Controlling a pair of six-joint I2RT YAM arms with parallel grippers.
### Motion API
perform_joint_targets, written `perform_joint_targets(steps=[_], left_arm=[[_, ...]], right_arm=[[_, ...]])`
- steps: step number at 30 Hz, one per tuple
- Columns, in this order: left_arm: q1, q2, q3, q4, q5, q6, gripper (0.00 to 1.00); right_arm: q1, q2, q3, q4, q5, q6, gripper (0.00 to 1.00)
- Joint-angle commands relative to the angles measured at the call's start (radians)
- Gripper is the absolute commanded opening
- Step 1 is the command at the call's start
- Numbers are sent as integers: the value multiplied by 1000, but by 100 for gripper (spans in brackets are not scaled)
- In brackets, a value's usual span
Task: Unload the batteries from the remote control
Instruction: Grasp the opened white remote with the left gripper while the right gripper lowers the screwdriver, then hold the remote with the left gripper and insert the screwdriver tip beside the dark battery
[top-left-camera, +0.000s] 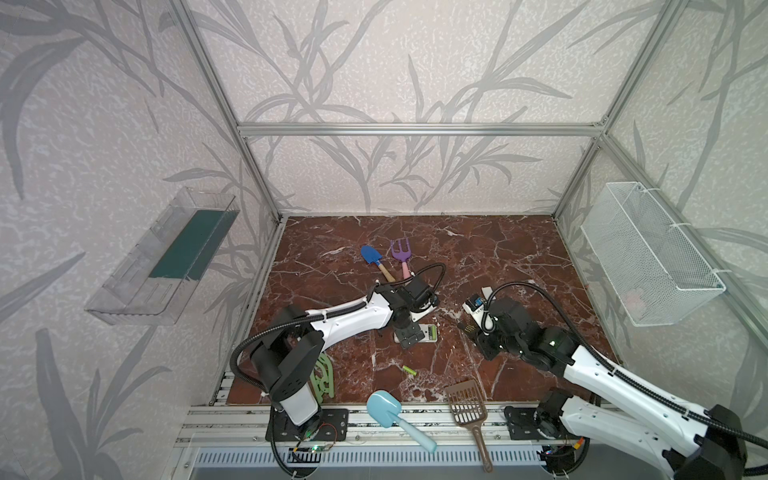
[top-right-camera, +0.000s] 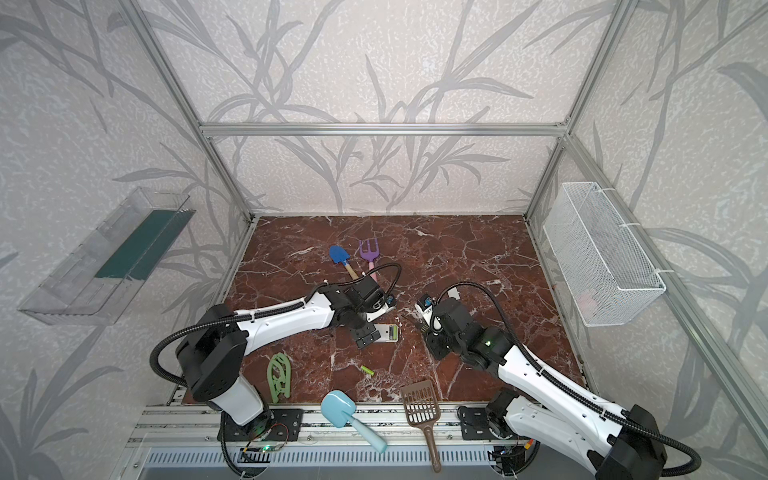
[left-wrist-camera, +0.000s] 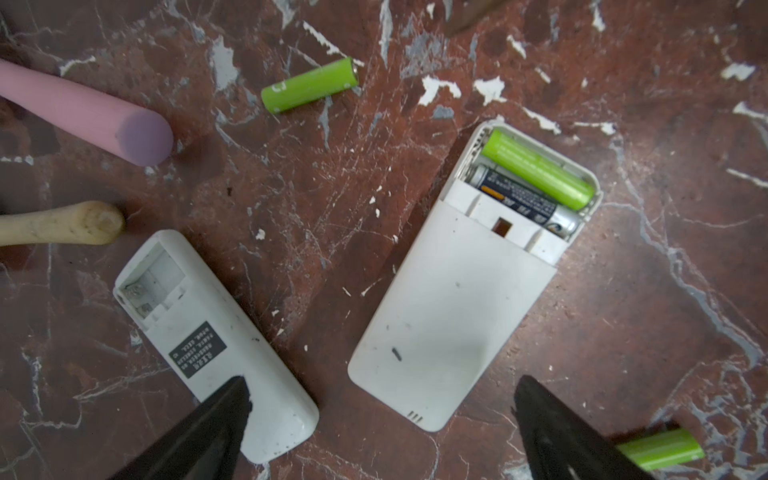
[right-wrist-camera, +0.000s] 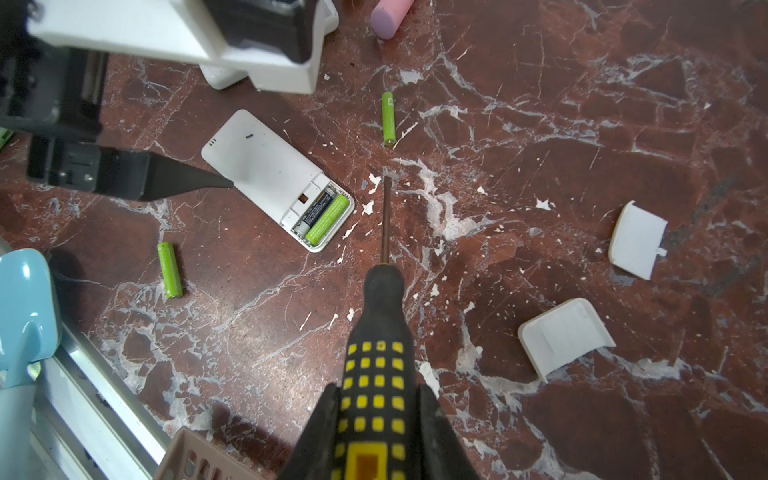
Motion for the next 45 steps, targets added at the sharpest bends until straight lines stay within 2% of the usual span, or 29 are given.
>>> perform_joint_targets(steps=[1, 6, 11, 18, 22, 28, 34, 38, 42, 45], left_arm=[[-6, 29, 33, -70, -2, 30, 99], [6, 68, 108, -136, -42, -42, 99], [34, 63, 135, -122, -11, -116, 98], [67, 68, 162, -117, -39, -211, 97], [83, 72, 178, -136, -48, -221, 96], [84, 51, 164, -120, -53, -125, 98], [81, -83, 23, 28, 44, 61, 98], [81, -173, -75, 131, 59, 140, 98], [81, -191, -116, 131, 120, 252, 98], [81, -187, -140, 144, 141, 281, 98]], right_arm=[[5, -28, 33, -49, -93, 16, 0], [5, -34, 60, -101, -220, 22, 0], [5, -59, 76, -119, -264, 36, 0], [6, -32, 62, -128, -325, 70, 0], [12, -18, 55, -133, -346, 87, 0], [13, -1, 62, -147, -252, 128, 0], [13, 26, 58, -121, -258, 151, 0], [13, 42, 64, -123, -212, 165, 0], [13, 59, 75, -113, -169, 170, 0], [13, 64, 83, -91, -142, 166, 0]])
